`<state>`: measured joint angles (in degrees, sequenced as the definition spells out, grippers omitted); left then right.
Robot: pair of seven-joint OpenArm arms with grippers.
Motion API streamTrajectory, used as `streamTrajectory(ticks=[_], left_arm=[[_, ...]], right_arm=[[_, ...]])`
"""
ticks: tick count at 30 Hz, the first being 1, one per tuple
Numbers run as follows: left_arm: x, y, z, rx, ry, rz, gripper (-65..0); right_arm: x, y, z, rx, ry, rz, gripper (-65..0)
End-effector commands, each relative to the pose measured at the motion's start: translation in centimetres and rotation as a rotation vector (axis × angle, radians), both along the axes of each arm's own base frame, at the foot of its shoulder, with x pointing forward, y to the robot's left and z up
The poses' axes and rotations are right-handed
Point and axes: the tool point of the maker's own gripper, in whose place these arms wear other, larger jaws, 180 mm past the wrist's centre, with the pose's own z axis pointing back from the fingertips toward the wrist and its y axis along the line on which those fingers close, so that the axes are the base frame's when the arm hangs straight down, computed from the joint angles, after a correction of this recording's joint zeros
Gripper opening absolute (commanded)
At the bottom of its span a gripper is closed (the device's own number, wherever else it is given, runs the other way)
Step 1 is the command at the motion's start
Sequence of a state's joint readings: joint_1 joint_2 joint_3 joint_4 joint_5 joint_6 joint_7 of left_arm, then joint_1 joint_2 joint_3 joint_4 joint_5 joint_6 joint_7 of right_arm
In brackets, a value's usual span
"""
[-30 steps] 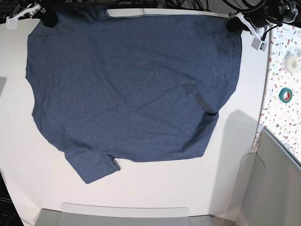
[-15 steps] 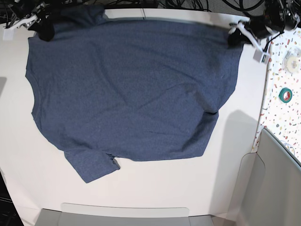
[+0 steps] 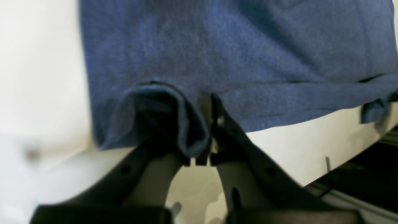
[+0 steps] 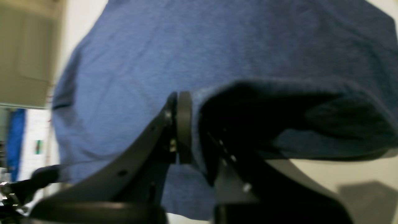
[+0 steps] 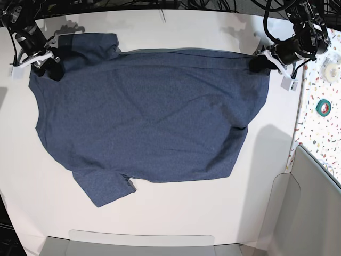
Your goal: Layout the t-shirt on the table in an organized manner, then fold the t-shirt properly
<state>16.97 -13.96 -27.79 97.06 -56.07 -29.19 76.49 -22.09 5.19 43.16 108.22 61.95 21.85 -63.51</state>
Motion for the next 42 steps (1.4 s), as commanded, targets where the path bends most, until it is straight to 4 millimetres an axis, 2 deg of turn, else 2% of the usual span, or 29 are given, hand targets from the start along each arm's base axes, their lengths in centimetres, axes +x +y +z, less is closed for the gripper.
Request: streamTrajectory(ticks=[1, 5, 13, 16, 22, 30, 36, 42], left_arm=[[0.9, 0.4, 0.8, -0.004, -0.038, 0.004, -65.0], [1.1, 0.5, 0.4, -0.016, -0.031, 0.015, -65.0], [1.9, 0.5, 0.8, -0.015, -0.048, 0.014, -65.0], [1.8, 0.5, 0.8, -0.014, -0.046, 0.012, -65.0], [2.0, 0.6, 1.2, -0.003, -0.06, 0.009, -65.0], [3.2, 0.1, 4.2, 0.052, -0.159, -0.033, -65.0], [3.2, 0.1, 4.3, 0.054, -0.161, -0.034, -65.0], [3.4, 0.1, 4.4, 0.055, -0.167, -0.032, -65.0]], right_arm=[[0.9, -0.2, 1.4, -0.016, -0.056, 0.004, -65.0], [1.5, -0.6, 1.6, -0.034, -0.064, -0.007, -65.0], [1.5, -1.7, -1.0, 0.016, -0.005, -0.046, -65.0], [1.8, -1.6, -1.1, 0.024, -0.009, -0.045, -65.0], [2.1, -1.4, 0.2, 0.002, -0.041, -0.032, -65.0], [3.8, -1.1, 2.6, -0.034, -0.117, -0.013, -65.0], [4.6, -1.1, 3.1, -0.035, -0.141, -0.015, -65.0], [4.8, -1.7, 2.6, -0.084, -0.113, -0.025, -65.0]])
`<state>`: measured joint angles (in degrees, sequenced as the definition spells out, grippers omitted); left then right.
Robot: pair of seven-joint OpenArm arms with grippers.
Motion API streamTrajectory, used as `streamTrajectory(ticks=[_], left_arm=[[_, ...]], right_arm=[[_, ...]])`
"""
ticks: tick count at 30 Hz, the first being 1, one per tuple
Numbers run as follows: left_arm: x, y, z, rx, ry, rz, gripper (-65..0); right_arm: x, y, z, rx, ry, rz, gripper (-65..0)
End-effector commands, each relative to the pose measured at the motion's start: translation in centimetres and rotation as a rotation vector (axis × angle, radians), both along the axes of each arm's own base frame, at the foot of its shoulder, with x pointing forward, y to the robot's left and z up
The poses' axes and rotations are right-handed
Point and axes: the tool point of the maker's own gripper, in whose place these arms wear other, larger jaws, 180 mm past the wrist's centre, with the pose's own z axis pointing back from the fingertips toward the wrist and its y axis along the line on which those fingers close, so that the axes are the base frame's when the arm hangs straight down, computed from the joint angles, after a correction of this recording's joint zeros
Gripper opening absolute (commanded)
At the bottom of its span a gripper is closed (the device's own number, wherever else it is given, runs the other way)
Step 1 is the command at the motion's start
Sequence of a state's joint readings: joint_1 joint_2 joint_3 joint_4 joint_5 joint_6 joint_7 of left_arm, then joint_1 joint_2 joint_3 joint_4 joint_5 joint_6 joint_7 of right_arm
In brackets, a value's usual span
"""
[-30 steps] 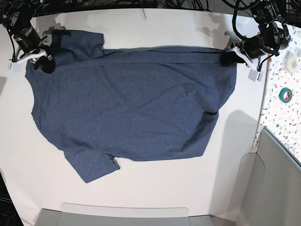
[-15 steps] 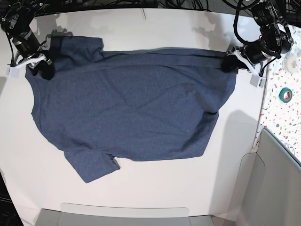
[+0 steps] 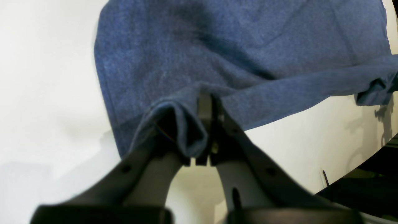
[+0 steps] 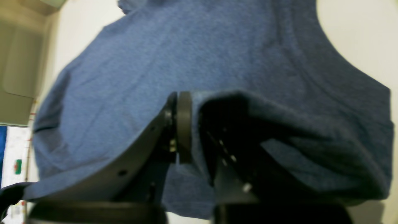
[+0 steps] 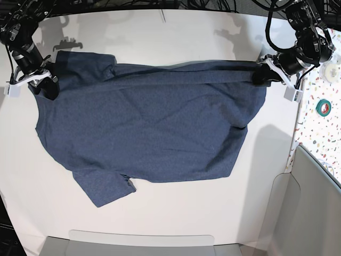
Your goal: Layout the t-shirt on the table in an organized manner, then fold the t-shirt properly
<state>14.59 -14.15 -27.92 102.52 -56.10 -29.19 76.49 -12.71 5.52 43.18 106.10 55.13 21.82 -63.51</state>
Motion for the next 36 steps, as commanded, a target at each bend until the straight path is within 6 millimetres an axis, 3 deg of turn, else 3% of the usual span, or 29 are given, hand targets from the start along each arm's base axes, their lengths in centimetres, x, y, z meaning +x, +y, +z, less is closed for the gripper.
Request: streamTrajectory(ticks=[1, 12, 21, 23, 25, 28, 33, 36], left_arm=[[0.9, 0.4, 1.3, 0.005, -0.052, 0.0, -65.0], [1.9, 0.3, 1.9, 0.005, -0.077, -0.002, -65.0], [1.8, 0.4, 1.9, 0.006, -0.076, 0.0, -65.0], [1.8, 0.4, 1.9, 0.006, -0.075, 0.001, -62.0], [1.8, 0.4, 1.8, 0.002, -0.069, 0.009, -54.4], [1.9, 0.7, 1.7, -0.022, -0.037, 0.062, -42.1], [1.9, 0.8, 1.5, -0.046, -0.006, 0.105, -42.5], [1.9, 0.9, 1.5, -0.046, -0.008, 0.109, -42.6]], right_arm=[[0.6, -0.3, 1.3, -0.017, -0.046, 0.004, -65.0], [0.6, -0.1, 1.1, -0.016, -0.041, 0.01, -65.0], [1.6, 1.6, -3.2, 0.069, 0.07, 0.09, -65.0], [1.9, 1.8, -3.9, 0.079, 0.089, 0.106, -65.0], [1.9, 2.1, -4.3, 0.083, 0.102, 0.12, -65.0], [2.1, 2.1, -4.2, 0.082, 0.099, 0.123, -54.9], [2.2, 2.4, -4.1, 0.078, 0.13, 0.167, -30.3], [2.4, 2.7, -3.7, 0.083, 0.126, 0.183, -22.6]])
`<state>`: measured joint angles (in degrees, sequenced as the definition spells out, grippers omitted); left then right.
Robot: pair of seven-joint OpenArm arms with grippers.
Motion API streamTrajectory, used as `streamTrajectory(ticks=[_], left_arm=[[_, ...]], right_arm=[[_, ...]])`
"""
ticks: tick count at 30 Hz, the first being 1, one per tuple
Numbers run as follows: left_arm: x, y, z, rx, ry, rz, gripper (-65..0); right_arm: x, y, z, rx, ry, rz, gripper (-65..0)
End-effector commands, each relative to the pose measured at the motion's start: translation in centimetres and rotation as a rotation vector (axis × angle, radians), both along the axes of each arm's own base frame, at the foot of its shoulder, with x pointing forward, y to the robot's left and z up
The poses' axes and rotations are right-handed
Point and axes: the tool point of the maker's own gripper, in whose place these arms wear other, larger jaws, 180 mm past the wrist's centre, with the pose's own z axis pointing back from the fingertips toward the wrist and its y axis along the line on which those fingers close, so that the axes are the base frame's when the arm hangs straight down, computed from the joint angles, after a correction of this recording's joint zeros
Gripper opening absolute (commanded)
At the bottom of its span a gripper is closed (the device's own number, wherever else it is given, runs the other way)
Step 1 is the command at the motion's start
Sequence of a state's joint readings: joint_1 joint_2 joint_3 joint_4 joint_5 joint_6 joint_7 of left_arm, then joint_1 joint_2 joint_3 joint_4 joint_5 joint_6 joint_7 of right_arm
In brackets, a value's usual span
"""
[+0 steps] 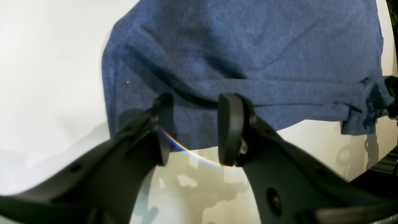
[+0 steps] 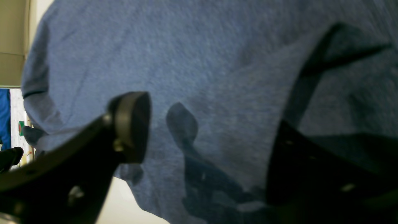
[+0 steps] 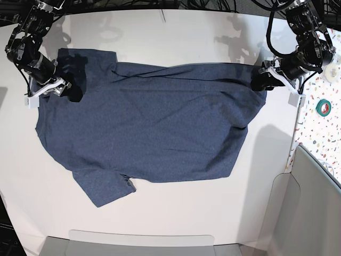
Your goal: Layout the t-shirt on the table in an organized manner, then fold the t-shirt properly
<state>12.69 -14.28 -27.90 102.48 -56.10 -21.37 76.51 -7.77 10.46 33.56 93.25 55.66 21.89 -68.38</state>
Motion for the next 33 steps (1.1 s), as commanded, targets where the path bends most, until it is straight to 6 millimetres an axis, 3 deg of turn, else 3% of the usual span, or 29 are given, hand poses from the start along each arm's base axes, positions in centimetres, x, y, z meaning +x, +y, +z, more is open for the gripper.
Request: streamTrajectory(ticks=[1, 9, 17, 21, 28, 33], left_arm=[[0.7, 0.3, 1.1, 0.003, -0.041, 0.001, -42.6], [0.6, 0.3, 1.0, 0.004, -0.039, 0.002, -42.6], [0.4, 0.1, 0.9, 0.0, -0.034, -0.005, -42.6], [0.4, 0.0, 0.9, -0.001, -0.035, -0.007, -42.6], [0.4, 0.0, 0.9, -0.001, -0.033, -0.007, -42.6], [0.4, 0.0, 0.8, -0.003, -0.033, -0.006, -42.6]], right_arm=[[0.6, -0.2, 1.5, 0.001, -0.054, 0.009, -21.9], [-1.2, 1.4, 2.5, 0.19, -0.101, 0.01, -21.7], [-2.9, -3.6, 3.5, 0.17, -0.139, -0.144, -21.6], [-3.3, -5.2, 4.0, 0.138, -0.141, -0.165, -21.6], [-7.8, -4.1, 1.4, 0.209, -0.039, -0.189, -21.6], [-9.3, -3.3, 0.4, 0.246, -0.009, -0.214, -21.7]])
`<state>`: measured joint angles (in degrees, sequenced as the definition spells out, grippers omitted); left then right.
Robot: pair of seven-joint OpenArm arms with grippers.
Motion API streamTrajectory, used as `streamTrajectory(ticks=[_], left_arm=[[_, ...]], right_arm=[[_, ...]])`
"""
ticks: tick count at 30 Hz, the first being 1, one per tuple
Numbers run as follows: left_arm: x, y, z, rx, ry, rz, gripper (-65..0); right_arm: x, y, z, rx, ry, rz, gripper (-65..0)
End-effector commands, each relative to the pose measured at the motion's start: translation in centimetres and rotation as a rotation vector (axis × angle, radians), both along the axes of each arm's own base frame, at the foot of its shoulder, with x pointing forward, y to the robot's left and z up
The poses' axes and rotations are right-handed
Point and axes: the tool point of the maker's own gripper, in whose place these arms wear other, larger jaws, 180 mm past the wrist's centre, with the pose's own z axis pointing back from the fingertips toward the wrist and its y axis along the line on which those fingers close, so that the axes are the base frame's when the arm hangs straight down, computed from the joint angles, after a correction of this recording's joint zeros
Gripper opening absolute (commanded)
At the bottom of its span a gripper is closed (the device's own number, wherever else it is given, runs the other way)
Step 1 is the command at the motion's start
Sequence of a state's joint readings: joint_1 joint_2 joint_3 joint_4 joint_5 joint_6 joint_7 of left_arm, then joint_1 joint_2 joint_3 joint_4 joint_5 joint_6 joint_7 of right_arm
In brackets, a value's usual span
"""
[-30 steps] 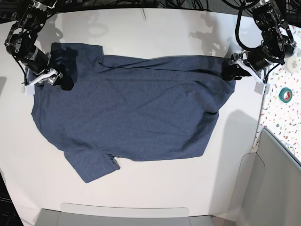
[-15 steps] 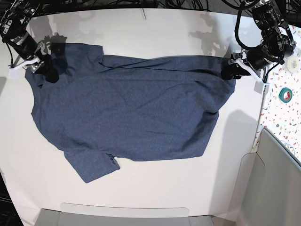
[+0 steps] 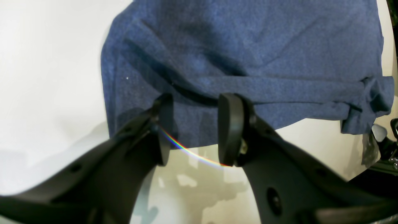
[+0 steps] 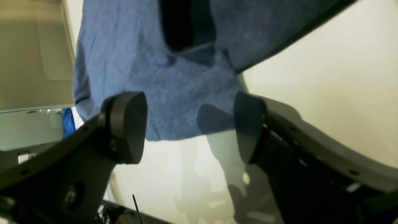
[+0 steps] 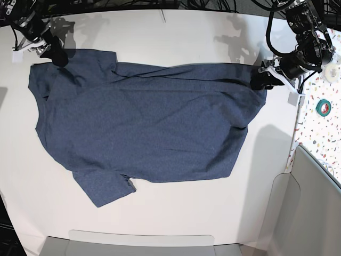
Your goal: Layout the t-shirt on the table in an organized manner, then fold the t-shirt properly
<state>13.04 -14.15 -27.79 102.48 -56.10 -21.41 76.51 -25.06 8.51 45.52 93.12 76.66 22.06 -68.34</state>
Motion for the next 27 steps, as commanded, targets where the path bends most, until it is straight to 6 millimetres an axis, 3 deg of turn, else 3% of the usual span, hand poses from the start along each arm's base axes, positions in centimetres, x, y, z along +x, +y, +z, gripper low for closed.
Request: streamTrajectory(ticks=[1, 7, 11, 14, 21, 27], left_arm=[[0.6, 0.1, 1.0, 0.0, -0.039, -0.005, -42.6], [0.6, 0.1, 1.0, -0.002, -0.039, -0.004, -42.6], [0.6, 0.1, 1.0, -0.002, -0.039, -0.004, -42.6], [0.6, 0.1, 1.0, -0.002, -0.039, -0.004, -42.6], [0.6, 0.1, 1.0, -0.002, -0.039, -0.004, -42.6], [0.6, 0.1, 1.0, -0.002, -0.039, -0.004, -42.6]], right_arm=[[0.2, -0.2, 0.5, 0.005, -0.027, -0.01, -21.7], [0.6, 0.4, -1.5, 0.031, 0.013, -0.03, -21.7], [0.3, -0.1, -1.3, 0.016, 0.014, -0.038, -21.7], [-0.6, -2.0, -0.5, 0.01, -0.004, -0.099, -21.7], [-1.6, -3.6, 0.5, 0.021, -0.037, -0.16, -21.7], [-1.7, -3.5, -0.3, 0.005, -0.006, -0.157, -21.7]])
